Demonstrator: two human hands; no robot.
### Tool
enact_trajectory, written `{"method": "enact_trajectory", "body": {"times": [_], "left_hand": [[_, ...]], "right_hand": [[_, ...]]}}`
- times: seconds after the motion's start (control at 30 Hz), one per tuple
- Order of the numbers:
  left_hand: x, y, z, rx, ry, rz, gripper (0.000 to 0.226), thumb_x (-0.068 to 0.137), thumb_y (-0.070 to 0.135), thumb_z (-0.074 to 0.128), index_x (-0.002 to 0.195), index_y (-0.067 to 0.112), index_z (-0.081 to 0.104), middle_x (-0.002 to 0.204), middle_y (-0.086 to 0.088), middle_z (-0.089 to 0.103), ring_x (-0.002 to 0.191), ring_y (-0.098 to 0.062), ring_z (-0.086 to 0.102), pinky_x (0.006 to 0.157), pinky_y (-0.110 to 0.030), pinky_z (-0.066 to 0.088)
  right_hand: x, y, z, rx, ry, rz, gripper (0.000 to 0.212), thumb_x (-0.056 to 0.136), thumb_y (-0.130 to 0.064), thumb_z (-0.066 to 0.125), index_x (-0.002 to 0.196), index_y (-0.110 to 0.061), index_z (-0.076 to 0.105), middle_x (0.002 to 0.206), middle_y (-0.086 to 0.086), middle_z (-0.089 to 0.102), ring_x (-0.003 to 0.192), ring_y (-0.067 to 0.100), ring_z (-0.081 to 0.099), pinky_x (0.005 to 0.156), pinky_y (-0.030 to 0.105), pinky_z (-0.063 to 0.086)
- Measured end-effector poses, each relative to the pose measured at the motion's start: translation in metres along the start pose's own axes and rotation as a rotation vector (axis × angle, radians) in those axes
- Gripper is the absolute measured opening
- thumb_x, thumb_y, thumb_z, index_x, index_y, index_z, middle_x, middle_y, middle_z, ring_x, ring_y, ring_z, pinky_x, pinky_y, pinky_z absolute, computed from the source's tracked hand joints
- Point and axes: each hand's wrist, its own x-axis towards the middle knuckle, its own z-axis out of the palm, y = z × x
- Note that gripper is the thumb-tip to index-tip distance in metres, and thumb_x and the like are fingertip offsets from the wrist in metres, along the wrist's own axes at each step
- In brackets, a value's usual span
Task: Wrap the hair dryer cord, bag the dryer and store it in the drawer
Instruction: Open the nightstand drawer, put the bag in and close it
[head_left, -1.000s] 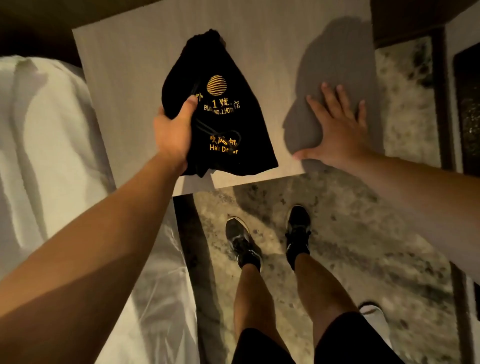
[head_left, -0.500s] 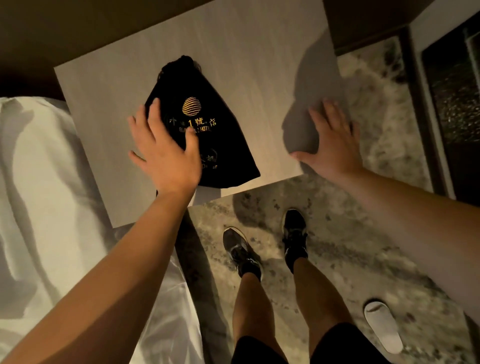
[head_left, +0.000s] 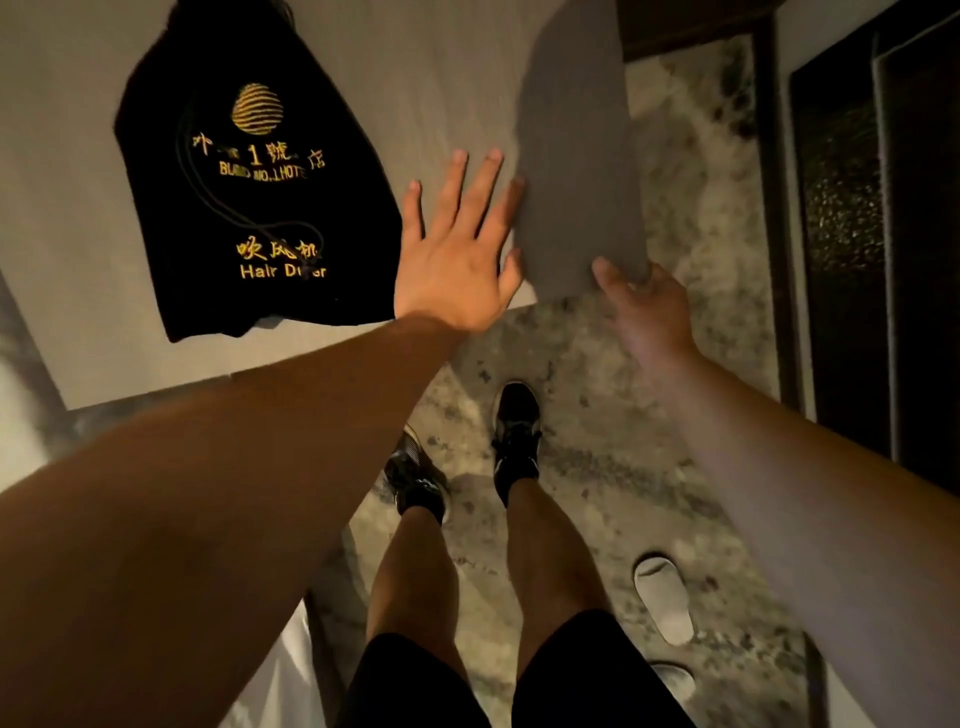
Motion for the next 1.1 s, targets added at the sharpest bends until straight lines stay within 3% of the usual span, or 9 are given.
{"method": "enact_trajectory", "body": {"times": [0.23,0.3,0.4,0.5,0.63,0.77,0.83,0.93,1.1], "left_hand": [[0.002,0.0,0.0,0.009,0.011,-0.014,0.066,0.1,0.048,0.033,0.16,0.025,0.021,0.171,-0.004,0.014,0.157,-0.031,0.008,0.122,-0.062,0.008],[0.002,0.0,0.0,0.014,0.009,-0.026,0.066,0.099,0.049,0.032,0.16,0.026,0.02,0.171,-0.003,0.012,0.157,-0.03,0.006,0.121,-0.061,0.007],[0.004,0.0,0.0,0.026,0.012,-0.04,0.066,0.099,0.049,0.033,0.16,0.027,0.019,0.171,-0.002,0.012,0.157,-0.03,0.005,0.121,-0.061,0.007],[0.002,0.0,0.0,0.035,0.01,-0.035,0.066,0.099,0.049,0.032,0.16,0.026,0.018,0.171,-0.003,0.012,0.157,-0.031,0.006,0.121,-0.061,0.007],[0.002,0.001,0.001,0.066,0.025,-0.041,0.066,0.1,0.05,0.032,0.16,0.027,0.018,0.171,-0.004,0.014,0.156,-0.032,0.009,0.121,-0.062,0.01],[0.002,-0.002,0.007,0.068,0.067,-0.027,0.066,0.099,0.05,0.034,0.159,0.026,0.02,0.17,-0.006,0.017,0.156,-0.033,0.012,0.12,-0.063,0.011],[0.002,-0.003,0.01,0.071,0.086,-0.02,0.066,0.099,0.049,0.035,0.159,0.026,0.02,0.17,-0.006,0.018,0.155,-0.033,0.013,0.12,-0.063,0.011],[0.003,-0.002,0.012,0.082,0.105,-0.032,0.065,0.099,0.049,0.036,0.159,0.027,0.021,0.17,-0.005,0.019,0.155,-0.032,0.015,0.12,-0.062,0.012],[0.003,-0.003,0.013,0.082,0.108,-0.045,0.066,0.097,0.05,0.037,0.158,0.028,0.023,0.169,-0.005,0.021,0.155,-0.032,0.016,0.12,-0.062,0.013]], "right_hand": [[-0.013,0.008,0.002,0.012,0.019,0.069,0.07,0.073,-0.077,0.052,0.118,-0.025,0.063,0.107,-0.009,0.069,0.1,0.009,0.066,0.092,0.045,0.056],[-0.018,0.016,-0.001,-0.016,-0.015,0.061,0.065,0.076,-0.075,0.051,0.122,-0.03,0.059,0.113,-0.01,0.068,0.107,0.011,0.064,0.096,0.046,0.054],[-0.024,0.028,-0.004,-0.017,-0.018,0.057,0.041,0.081,-0.064,0.062,0.112,-0.038,0.054,0.105,-0.022,0.062,0.106,0.01,0.063,0.096,0.05,0.054],[-0.035,0.047,-0.009,0.005,-0.012,0.146,0.056,0.08,-0.055,0.072,0.126,-0.034,0.047,0.125,-0.01,0.06,0.117,0.018,0.06,0.098,0.05,0.053],[-0.069,0.076,-0.012,0.4,-0.08,0.504,0.09,0.083,-0.042,0.075,0.152,-0.037,0.018,0.136,0.01,0.057,0.109,0.027,0.068,0.096,0.048,0.055],[-0.102,0.103,-0.011,0.46,-0.147,0.654,0.072,0.081,-0.044,0.073,0.141,-0.017,0.044,0.123,0.019,0.066,0.099,0.031,0.074,0.084,0.044,0.061],[-0.114,0.114,-0.013,0.467,-0.143,0.686,0.047,0.083,-0.041,0.071,0.122,-0.018,0.058,0.118,0.021,0.068,0.096,0.031,0.075,0.078,0.042,0.061],[-0.125,0.126,-0.016,0.501,-0.085,0.735,0.02,0.092,-0.034,0.066,0.106,-0.02,0.063,0.115,0.023,0.07,0.097,0.031,0.074,0.08,0.044,0.061],[-0.139,0.143,-0.023,0.56,-0.021,0.81,0.035,0.094,-0.029,0.066,0.123,-0.013,0.059,0.11,0.021,0.073,0.093,0.03,0.076,0.076,0.046,0.062]]}}
